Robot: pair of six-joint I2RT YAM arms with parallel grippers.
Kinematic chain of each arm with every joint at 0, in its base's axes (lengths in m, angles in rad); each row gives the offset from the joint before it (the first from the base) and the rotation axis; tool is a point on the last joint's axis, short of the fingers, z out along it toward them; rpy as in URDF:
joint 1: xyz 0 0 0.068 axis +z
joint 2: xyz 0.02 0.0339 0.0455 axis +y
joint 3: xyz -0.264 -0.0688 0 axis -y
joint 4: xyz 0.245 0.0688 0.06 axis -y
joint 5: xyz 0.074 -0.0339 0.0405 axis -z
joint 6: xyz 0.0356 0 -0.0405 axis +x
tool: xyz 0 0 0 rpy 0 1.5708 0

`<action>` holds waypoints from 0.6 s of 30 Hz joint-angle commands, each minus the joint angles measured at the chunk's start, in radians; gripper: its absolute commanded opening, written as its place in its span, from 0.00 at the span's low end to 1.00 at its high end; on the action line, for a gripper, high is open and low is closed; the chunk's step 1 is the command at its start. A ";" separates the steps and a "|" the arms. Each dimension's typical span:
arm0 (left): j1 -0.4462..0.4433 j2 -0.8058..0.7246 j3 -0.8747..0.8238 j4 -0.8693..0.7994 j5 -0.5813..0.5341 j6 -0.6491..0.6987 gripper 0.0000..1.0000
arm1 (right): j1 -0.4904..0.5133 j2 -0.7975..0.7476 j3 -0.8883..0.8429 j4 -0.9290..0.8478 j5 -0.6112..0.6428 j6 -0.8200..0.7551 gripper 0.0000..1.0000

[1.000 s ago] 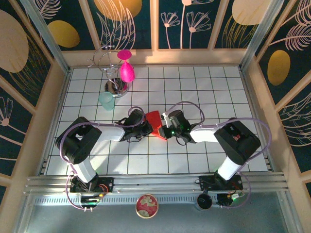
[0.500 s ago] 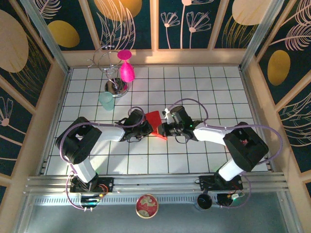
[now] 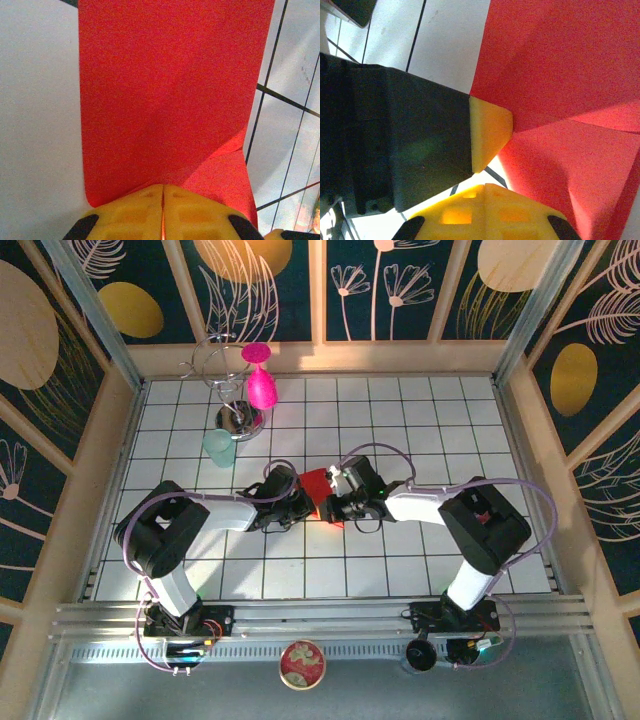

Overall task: Fold a paper plane with a square sheet of paper (pick it up from the middle)
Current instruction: Third fold the triangle at the center of the table.

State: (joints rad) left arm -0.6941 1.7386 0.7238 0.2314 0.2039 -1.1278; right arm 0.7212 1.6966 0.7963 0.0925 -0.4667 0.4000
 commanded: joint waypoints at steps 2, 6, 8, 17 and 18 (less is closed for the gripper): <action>-0.005 0.036 -0.003 -0.063 -0.029 0.002 0.08 | -0.010 0.021 0.012 -0.032 -0.011 -0.039 0.04; -0.004 0.035 0.000 -0.069 -0.032 0.002 0.08 | -0.019 0.030 0.011 -0.051 0.004 -0.053 0.04; -0.005 0.037 0.000 -0.070 -0.034 0.002 0.08 | -0.024 0.038 0.012 -0.060 0.012 -0.059 0.04; -0.004 0.044 0.005 -0.081 -0.043 0.006 0.08 | -0.032 0.055 0.009 -0.075 0.025 -0.077 0.04; -0.004 0.044 0.005 -0.084 -0.045 0.006 0.08 | -0.034 0.055 0.007 -0.076 0.023 -0.079 0.04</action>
State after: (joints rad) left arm -0.6941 1.7424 0.7292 0.2283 0.2008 -1.1275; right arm 0.6979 1.7370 0.7963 0.0467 -0.4610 0.3458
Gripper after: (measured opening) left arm 0.083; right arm 0.050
